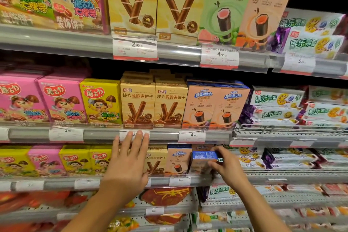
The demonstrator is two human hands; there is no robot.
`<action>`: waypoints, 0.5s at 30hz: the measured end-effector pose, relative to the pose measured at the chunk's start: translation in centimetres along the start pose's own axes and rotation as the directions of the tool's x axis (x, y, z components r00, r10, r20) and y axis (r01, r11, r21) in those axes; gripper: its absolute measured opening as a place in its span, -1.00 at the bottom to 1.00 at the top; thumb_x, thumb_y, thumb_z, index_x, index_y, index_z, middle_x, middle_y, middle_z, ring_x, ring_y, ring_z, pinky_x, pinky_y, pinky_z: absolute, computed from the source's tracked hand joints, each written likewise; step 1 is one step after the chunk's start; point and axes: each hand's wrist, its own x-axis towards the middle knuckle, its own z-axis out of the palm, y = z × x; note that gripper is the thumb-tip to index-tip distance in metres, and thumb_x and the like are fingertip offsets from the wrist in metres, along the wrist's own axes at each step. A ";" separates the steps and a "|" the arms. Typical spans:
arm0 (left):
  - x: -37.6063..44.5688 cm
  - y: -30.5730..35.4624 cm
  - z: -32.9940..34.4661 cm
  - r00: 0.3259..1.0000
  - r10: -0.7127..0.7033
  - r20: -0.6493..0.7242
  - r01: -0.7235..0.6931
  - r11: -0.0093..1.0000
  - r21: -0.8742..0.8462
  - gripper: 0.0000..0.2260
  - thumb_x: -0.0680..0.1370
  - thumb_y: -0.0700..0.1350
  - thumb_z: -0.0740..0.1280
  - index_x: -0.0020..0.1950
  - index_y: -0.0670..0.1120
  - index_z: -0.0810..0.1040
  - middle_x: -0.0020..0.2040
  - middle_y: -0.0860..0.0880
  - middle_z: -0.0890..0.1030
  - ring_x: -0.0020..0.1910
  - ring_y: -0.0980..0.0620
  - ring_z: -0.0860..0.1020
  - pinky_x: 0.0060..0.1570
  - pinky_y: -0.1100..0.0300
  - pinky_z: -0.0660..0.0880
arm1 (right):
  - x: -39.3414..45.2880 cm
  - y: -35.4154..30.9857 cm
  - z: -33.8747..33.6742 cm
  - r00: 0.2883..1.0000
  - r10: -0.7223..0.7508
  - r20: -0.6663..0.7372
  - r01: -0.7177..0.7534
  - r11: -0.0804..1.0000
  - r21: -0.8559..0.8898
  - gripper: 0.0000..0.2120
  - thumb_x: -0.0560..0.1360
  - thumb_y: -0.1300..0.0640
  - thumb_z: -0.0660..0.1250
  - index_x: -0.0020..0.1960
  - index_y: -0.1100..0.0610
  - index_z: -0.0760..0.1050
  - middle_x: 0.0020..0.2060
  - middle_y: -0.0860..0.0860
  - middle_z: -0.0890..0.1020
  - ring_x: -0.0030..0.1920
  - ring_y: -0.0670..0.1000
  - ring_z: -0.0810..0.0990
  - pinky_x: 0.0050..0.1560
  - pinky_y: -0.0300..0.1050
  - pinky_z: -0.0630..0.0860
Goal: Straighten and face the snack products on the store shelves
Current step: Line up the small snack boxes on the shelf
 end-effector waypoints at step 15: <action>-0.1 -0.2 0.1 0.996 0.006 0.089 -0.003 1.000 -0.031 0.00 0.33 0.23 0.37 0.65 -0.12 0.04 0.62 -0.21 0.13 0.58 -0.31 0.13 0.45 -0.38 0.14 | 1.1 0.2 0.0 0.988 0.147 -0.038 -0.141 0.982 0.128 -0.64 0.50 -0.08 0.49 0.23 0.04 0.62 0.07 -0.11 0.70 0.11 -0.12 0.65 0.17 -0.01 0.59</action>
